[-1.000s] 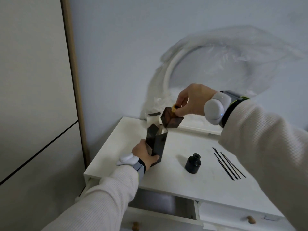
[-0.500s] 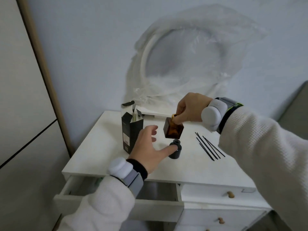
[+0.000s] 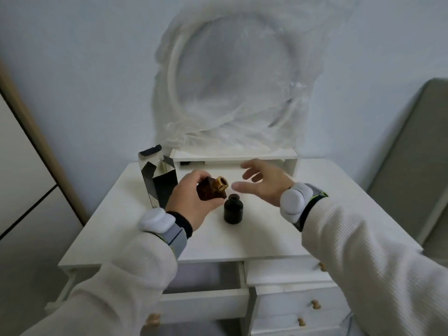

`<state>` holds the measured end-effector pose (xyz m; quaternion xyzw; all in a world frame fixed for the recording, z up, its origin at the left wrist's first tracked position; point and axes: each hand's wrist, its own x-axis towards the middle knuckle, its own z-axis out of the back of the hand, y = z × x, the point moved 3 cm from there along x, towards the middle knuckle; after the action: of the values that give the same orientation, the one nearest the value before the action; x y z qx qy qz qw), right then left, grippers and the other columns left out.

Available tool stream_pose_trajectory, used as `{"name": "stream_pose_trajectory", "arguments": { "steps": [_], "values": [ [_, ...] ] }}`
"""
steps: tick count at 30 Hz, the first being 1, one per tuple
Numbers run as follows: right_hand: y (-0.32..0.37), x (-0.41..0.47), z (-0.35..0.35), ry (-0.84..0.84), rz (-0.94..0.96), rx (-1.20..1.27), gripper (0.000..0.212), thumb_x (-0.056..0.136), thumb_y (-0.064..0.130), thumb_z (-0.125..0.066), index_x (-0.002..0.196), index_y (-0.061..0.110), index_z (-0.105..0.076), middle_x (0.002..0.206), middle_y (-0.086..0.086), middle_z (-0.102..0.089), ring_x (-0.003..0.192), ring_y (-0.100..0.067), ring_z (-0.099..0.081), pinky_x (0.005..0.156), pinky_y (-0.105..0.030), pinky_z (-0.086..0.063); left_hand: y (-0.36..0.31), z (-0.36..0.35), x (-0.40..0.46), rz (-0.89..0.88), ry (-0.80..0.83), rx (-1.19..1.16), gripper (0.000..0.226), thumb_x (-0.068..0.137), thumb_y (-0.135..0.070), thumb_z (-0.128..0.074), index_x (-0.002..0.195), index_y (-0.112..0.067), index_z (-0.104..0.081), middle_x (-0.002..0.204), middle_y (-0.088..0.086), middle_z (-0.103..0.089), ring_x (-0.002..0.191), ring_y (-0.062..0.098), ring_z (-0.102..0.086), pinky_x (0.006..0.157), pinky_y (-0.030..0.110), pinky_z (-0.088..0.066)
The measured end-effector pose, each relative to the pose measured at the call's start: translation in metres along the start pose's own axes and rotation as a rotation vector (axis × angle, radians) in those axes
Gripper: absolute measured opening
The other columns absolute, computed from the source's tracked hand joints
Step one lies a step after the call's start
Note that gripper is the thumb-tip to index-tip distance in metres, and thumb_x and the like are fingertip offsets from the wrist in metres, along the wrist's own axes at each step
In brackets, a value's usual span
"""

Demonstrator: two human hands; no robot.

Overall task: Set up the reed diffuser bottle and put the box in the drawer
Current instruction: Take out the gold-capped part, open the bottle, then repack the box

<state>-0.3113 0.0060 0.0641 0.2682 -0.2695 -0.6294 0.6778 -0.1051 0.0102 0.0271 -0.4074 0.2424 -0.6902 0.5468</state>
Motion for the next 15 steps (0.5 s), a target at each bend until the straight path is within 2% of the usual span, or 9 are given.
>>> {"name": "stream_pose_trajectory", "arguments": {
  "steps": [3,6,9,12,15],
  "values": [
    [-0.040,-0.010,-0.036,0.024,-0.040,0.024,0.094,0.060,0.057,-0.085,0.140,0.033,-0.042,0.123,0.012,-0.058,0.120,-0.014,-0.052,0.100,-0.035,-0.045,0.001,-0.002,0.005,-0.106,0.030,0.230,0.057,0.077,-0.032,-0.086,0.125,-0.034,-0.056,0.122,-0.008,-0.056,0.109,0.014,-0.056,0.093,0.030,-0.047],
    [-0.056,-0.016,-0.067,-0.070,-0.036,0.038,0.104,0.049,0.070,-0.079,0.140,0.037,-0.041,0.122,0.014,-0.057,0.121,-0.015,-0.045,0.103,-0.040,-0.043,0.000,-0.008,0.013,-0.178,0.054,0.337,0.058,0.077,-0.027,-0.085,0.128,-0.034,-0.057,0.124,-0.007,-0.053,0.113,0.018,-0.056,0.097,0.033,-0.048],
    [-0.060,-0.017,-0.088,-0.177,-0.032,0.078,0.091,0.056,0.066,-0.076,0.135,0.034,-0.046,0.121,0.012,-0.057,0.120,-0.015,-0.042,0.103,-0.039,-0.040,-0.003,-0.014,0.017,-0.240,0.042,0.440,0.055,0.076,-0.023,-0.086,0.122,-0.036,-0.058,0.121,-0.007,-0.049,0.111,0.020,-0.054,0.089,0.045,-0.056],
    [-0.058,-0.018,-0.094,-0.313,0.001,0.098,0.066,0.066,0.058,-0.074,0.123,0.033,-0.055,0.115,0.012,-0.059,0.116,-0.015,-0.043,0.102,-0.040,-0.039,-0.005,-0.019,0.020,-0.276,0.038,0.507,0.053,0.076,-0.019,-0.085,0.119,-0.036,-0.058,0.120,-0.006,-0.047,0.111,0.021,-0.051,0.081,0.046,-0.057],
    [-0.057,-0.016,-0.095,-0.331,0.014,0.086,0.050,0.072,0.054,-0.072,0.115,0.032,-0.060,0.108,0.015,-0.059,0.115,-0.016,-0.043,0.101,-0.039,-0.036,-0.002,-0.022,0.023,-0.312,0.038,0.549,0.051,0.077,-0.015,-0.082,0.119,-0.034,-0.059,0.121,-0.004,-0.046,0.114,0.022,-0.048,0.078,0.046,-0.056]
  ]
}}
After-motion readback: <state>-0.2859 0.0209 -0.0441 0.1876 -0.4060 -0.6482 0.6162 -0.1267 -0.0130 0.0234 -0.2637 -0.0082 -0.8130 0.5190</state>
